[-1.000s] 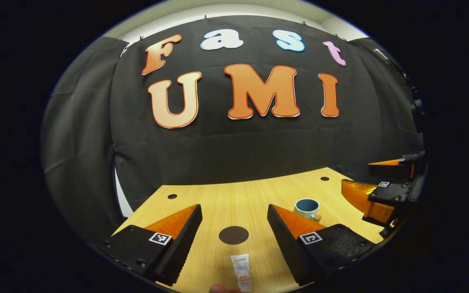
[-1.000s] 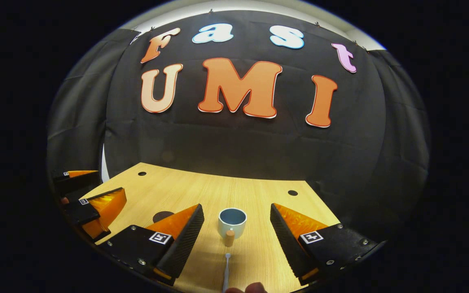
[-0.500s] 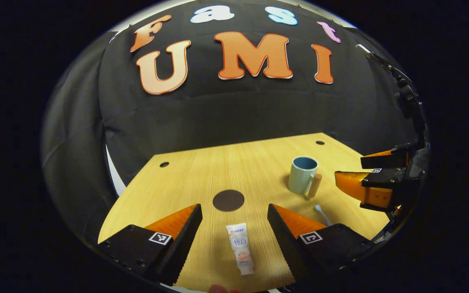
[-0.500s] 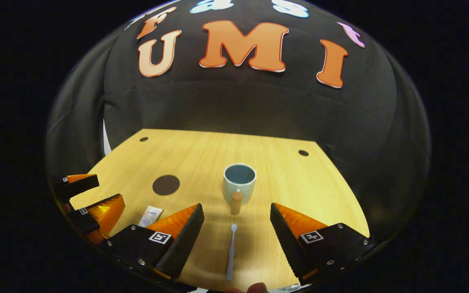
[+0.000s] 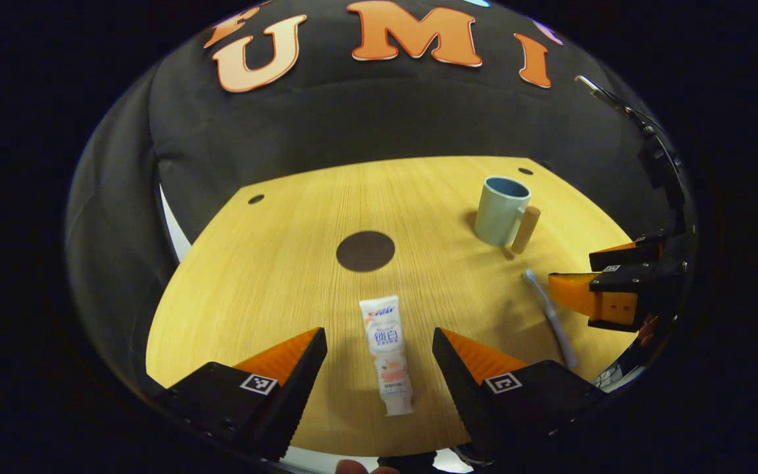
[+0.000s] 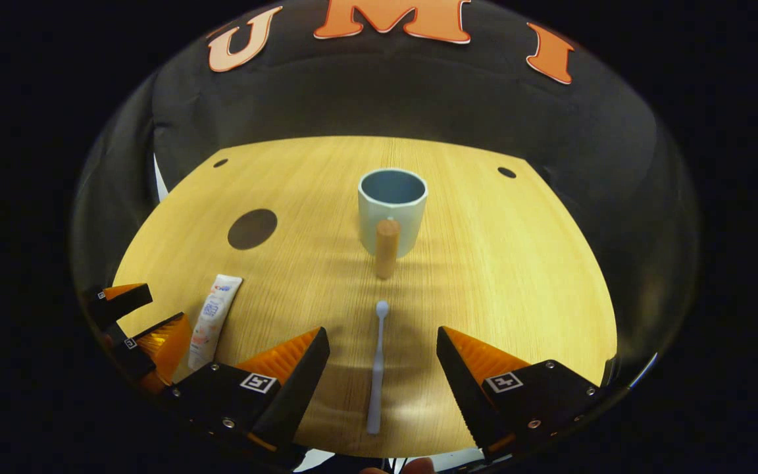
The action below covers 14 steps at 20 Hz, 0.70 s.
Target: Put the toothbrush and toothpaste on the desktop into the cup, then pick up the cup and place it on the coaster on the desktop.
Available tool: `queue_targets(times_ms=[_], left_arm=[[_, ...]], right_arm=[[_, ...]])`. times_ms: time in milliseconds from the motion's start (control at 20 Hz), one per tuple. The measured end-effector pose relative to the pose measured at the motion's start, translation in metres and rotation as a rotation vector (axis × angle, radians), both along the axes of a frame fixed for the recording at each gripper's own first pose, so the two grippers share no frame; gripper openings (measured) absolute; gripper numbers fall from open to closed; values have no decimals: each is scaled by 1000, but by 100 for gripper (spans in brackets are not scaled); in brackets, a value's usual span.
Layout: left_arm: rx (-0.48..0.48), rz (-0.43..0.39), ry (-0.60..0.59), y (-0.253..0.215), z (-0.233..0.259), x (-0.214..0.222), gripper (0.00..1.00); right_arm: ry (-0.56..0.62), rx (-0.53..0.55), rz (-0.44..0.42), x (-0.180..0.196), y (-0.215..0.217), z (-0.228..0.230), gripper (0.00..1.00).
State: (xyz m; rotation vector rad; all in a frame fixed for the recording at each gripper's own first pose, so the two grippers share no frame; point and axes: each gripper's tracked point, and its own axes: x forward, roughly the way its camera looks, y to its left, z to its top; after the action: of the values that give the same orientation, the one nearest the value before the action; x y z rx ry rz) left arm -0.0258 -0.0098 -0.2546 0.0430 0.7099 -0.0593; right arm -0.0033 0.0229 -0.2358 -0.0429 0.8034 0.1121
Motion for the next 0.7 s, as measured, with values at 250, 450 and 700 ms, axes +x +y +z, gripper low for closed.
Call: queue_targets(times_ms=[250, 450, 700], left_arm=[[-6, 15, 85, 2, -13, -1, 98], [-15, 20, 112, 3, -20, 1, 98], [-21, 28, 128, 4, -23, 4, 98]], right_arm=[[76, -1, -12, 1, 2, -24, 99], [115, 4, -37, 9, 1, -38, 94], [143, 2, -29, 17, 6, -52, 74]])
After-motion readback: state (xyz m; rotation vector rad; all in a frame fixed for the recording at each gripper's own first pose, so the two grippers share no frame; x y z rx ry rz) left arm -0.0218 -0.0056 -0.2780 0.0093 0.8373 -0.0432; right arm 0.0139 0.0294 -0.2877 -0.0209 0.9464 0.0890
